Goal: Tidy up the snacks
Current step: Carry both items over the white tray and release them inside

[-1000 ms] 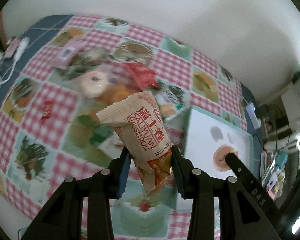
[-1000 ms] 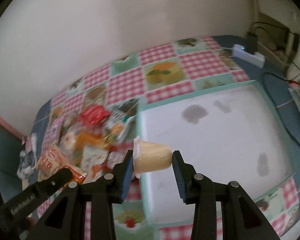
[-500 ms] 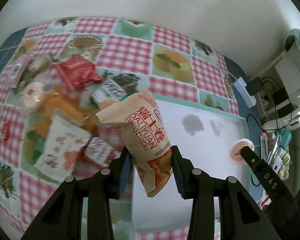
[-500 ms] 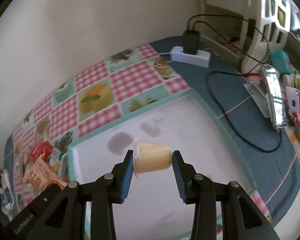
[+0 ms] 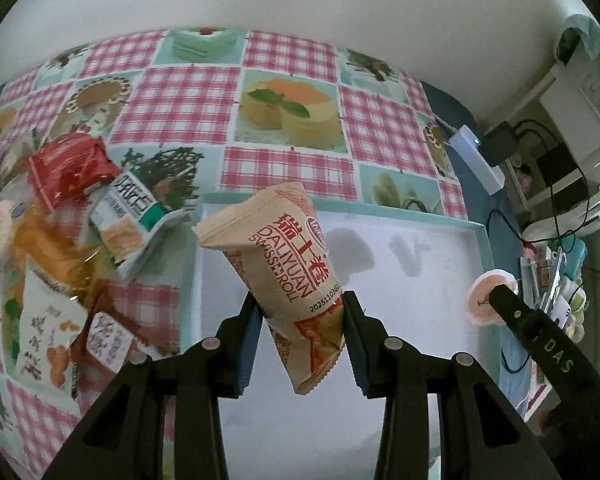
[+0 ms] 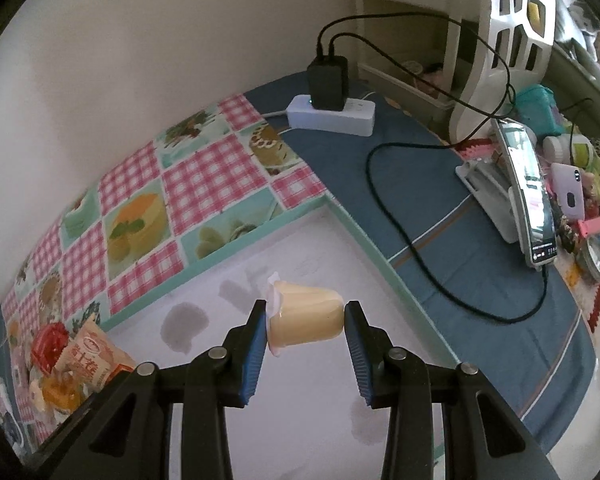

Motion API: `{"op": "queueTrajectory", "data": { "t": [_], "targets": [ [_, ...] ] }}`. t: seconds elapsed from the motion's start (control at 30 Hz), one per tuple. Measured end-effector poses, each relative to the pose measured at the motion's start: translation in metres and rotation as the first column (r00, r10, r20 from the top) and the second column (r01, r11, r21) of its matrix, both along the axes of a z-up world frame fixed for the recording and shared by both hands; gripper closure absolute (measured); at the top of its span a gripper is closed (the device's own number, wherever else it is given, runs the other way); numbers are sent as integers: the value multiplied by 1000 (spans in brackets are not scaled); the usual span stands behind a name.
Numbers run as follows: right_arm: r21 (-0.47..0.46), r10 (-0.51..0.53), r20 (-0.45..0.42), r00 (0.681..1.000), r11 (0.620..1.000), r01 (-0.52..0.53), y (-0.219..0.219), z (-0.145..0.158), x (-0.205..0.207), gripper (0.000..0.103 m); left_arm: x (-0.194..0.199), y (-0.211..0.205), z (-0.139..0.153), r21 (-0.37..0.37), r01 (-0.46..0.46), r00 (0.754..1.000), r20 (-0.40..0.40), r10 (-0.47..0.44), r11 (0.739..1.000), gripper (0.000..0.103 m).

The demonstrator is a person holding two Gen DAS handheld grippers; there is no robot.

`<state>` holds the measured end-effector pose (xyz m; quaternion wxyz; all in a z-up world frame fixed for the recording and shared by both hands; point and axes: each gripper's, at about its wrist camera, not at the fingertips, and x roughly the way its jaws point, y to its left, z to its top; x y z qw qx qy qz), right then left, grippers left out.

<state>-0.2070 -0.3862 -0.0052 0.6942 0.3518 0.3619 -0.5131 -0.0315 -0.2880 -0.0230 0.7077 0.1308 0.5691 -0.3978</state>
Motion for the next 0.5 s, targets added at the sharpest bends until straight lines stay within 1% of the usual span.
{"op": "queueTrajectory", "data": {
  "t": [0.13, 0.17, 0.2, 0.23, 0.27, 0.4, 0.5],
  "targets": [
    [-14, -6, 0, 1000, 1000, 6, -4, 3, -1, 62, 3, -5, -1, -17, 2, 1000, -11, -2, 1000, 62],
    [-17, -6, 0, 1000, 1000, 6, -5, 4, -1, 62, 3, -5, 0, -19, 0, 1000, -13, 0, 1000, 59],
    [-17, -6, 0, 1000, 1000, 6, -5, 4, -1, 62, 5, -5, 0, -20, -5, 1000, -16, 4, 1000, 56],
    [-16, -6, 0, 1000, 1000, 6, -6, 4, -1, 62, 6, -4, 1, -22, -10, 1000, -21, 9, 1000, 44],
    [-13, -6, -2, 1000, 1000, 6, -6, 4, -1, 62, 8, -2, 2, -26, -18, 999, -28, 18, 999, 36],
    [-4, 1, -5, 1000, 1000, -1, -4, 3, 0, 62, 15, 5, 8, -23, -52, 998, -26, 52, 998, 35],
    [-4, 8, -14, 1000, 1000, -8, -3, 4, 0, 62, 21, 13, 16, -7, -86, 996, 4, 86, 996, 31]
  ]
}}
